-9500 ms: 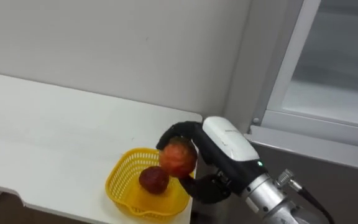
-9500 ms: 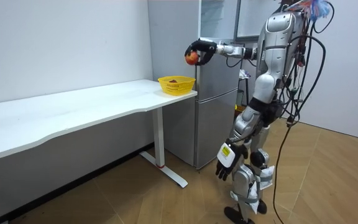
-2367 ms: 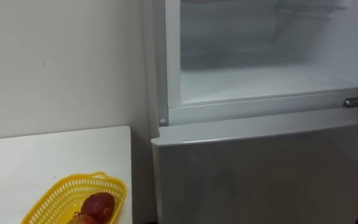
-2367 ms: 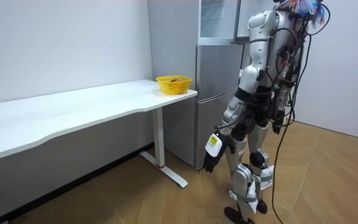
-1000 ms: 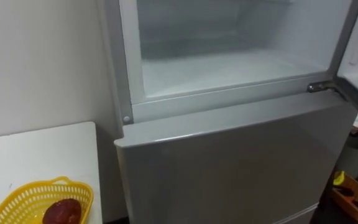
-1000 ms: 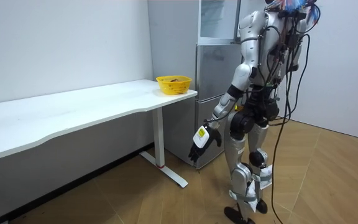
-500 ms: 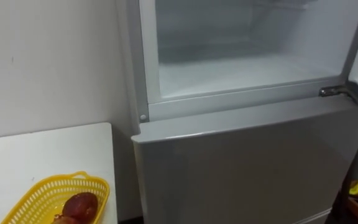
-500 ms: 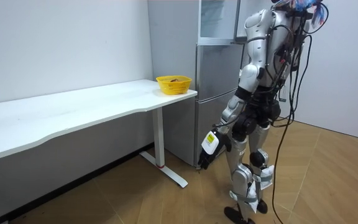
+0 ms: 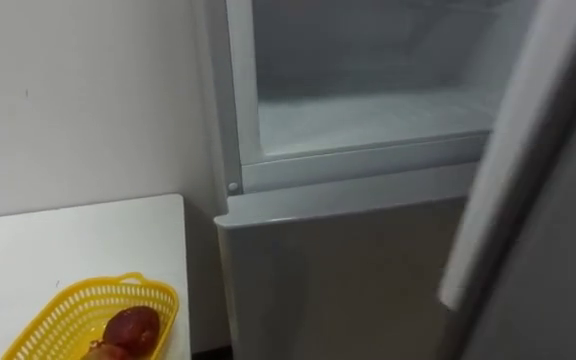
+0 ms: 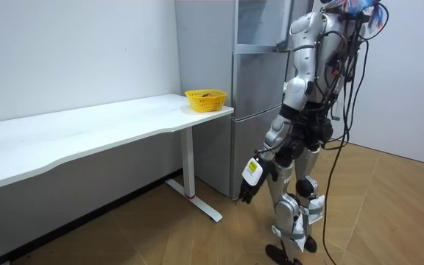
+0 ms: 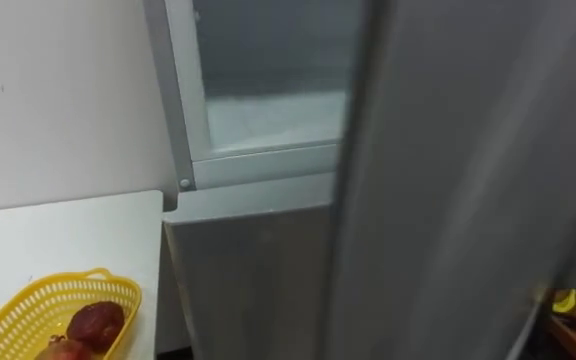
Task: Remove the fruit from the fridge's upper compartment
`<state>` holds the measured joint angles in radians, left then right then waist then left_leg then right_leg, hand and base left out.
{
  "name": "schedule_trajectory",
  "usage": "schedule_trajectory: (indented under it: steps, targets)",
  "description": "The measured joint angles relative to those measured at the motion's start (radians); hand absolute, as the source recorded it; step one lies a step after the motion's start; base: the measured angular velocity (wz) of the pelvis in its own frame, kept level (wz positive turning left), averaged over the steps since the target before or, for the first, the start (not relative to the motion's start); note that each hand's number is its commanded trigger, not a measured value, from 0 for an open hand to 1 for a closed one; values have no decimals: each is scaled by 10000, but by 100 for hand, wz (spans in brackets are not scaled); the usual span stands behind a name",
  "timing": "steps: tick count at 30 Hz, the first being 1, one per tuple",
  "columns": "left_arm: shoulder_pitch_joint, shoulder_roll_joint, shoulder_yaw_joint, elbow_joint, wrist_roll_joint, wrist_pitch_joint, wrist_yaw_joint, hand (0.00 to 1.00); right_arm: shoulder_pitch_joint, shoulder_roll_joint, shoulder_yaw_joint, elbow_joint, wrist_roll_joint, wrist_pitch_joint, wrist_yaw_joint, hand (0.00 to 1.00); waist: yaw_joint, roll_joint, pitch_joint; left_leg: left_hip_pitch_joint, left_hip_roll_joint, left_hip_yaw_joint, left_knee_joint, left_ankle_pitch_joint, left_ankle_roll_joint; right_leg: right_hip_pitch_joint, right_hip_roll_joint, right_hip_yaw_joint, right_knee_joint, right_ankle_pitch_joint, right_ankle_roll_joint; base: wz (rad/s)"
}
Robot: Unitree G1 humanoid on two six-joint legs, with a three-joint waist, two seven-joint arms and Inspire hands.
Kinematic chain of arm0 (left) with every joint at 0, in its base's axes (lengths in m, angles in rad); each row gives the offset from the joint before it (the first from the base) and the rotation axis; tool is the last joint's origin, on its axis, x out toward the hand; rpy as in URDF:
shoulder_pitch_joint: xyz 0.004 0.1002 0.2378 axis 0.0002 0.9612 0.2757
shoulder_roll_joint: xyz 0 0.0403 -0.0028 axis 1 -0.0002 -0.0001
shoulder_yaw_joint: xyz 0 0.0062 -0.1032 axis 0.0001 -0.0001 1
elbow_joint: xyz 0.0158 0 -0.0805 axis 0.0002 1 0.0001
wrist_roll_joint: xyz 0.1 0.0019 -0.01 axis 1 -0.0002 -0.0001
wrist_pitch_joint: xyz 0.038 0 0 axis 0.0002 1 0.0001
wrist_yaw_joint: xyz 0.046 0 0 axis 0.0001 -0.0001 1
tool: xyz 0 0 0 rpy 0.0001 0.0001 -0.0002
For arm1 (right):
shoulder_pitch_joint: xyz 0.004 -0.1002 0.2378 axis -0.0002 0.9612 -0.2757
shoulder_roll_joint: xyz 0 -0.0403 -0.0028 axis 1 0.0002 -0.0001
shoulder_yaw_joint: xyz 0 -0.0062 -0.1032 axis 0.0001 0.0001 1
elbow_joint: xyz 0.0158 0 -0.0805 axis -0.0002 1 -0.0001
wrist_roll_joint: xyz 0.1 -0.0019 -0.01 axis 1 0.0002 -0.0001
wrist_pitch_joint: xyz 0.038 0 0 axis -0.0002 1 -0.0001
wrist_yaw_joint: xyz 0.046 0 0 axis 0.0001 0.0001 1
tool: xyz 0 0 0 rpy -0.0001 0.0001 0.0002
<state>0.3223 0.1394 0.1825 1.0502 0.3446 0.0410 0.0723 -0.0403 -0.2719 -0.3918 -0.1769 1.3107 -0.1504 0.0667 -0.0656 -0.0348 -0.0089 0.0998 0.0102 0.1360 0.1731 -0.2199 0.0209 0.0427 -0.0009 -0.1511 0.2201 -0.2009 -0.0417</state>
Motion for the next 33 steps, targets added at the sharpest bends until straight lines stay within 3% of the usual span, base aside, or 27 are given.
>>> schedule_trajectory:
  steps: [4,7,11,17,33]
  targets:
    - [-43,177,-233,0,-30,-1,-63,0,1,-81,476,50,-937,1,315,0,176,-189,67,153,49,39,25,-1,-1,130,20,30,-124,17,-23,0]
    - [-103,247,-593,-2,-70,26,-62,0,-1,-90,980,48,-921,10,785,0,251,-239,60,154,58,34,35,-2,-1,148,41,95,-171,32,-29,0]
    - [-264,261,-817,-5,-65,34,-139,0,9,-61,1588,48,-1045,407,1262,0,487,-269,53,138,73,7,36,-2,-2,288,66,76,-193,84,-34,2]
    - [-209,262,-872,25,-67,248,-196,0,13,-121,1756,49,-1013,590,1579,0,495,-257,53,129,72,2,89,-3,-3,306,65,83,-205,110,-32,-1]
    - [-248,261,-863,76,-4,231,-115,0,13,-122,1910,49,-987,639,1762,0,567,-71,12,157,85,-18,155,-20,-33,428,98,-48,-347,186,-64,1]
